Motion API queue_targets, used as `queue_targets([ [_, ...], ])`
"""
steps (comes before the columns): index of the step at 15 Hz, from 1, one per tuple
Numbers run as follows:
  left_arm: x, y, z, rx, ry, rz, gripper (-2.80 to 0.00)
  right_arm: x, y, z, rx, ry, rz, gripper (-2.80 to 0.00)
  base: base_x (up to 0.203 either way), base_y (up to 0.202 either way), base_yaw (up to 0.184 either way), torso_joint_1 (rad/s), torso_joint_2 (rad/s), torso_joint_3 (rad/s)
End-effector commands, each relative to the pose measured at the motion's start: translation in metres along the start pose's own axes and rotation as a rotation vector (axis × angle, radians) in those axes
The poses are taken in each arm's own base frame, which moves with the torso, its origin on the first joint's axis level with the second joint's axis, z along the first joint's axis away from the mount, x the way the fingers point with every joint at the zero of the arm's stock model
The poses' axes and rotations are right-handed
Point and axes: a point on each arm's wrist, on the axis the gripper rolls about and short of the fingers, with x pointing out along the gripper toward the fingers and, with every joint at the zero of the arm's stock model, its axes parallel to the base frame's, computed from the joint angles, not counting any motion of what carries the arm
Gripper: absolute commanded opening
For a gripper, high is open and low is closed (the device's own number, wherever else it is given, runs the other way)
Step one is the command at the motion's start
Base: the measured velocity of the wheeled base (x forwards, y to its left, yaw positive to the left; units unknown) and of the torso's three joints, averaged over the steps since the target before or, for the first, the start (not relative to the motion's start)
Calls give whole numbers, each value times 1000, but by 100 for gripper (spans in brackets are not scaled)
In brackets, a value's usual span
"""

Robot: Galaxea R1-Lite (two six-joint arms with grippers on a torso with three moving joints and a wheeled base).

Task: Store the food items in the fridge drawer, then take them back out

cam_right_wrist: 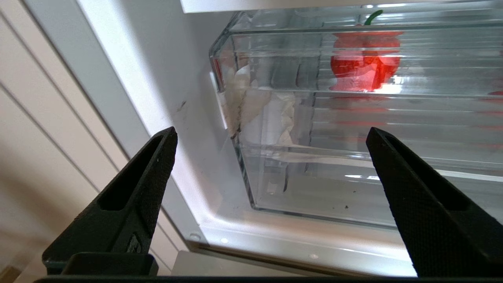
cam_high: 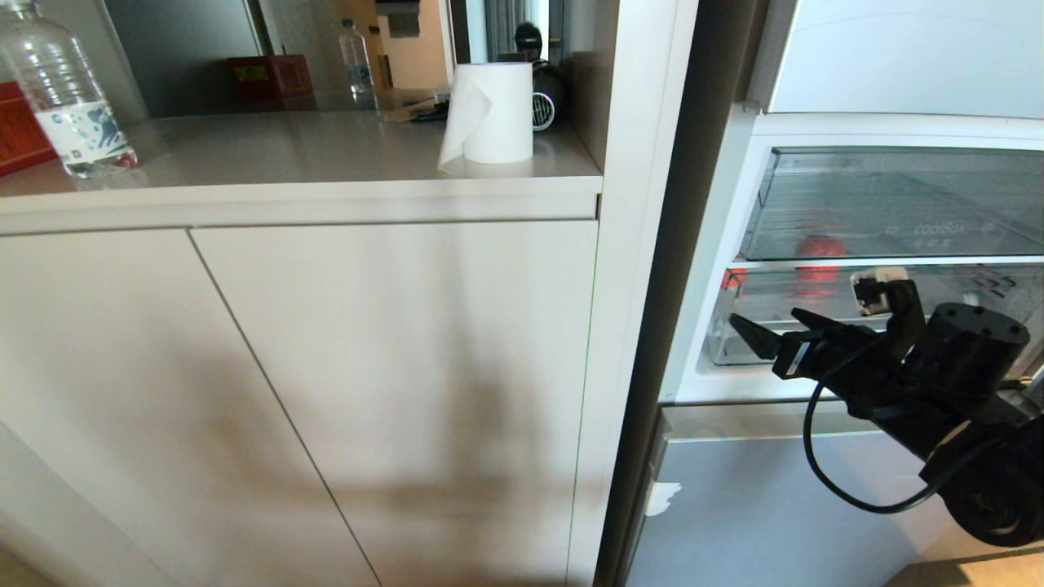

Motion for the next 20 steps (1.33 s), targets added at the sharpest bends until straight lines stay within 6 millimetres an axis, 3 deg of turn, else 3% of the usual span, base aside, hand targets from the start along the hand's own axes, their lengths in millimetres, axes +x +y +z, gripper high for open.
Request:
queue_targets([
  [1, 0, 0, 0, 0, 0, 0, -280, 3, 2, -1, 0, -5, 8, 0, 0, 0, 0, 0, 0, 0],
  [20, 0, 0, 0, 0, 0, 0, -280, 21, 12, -7, -4, -14, -30, 0, 0, 0, 0, 0, 0, 0],
])
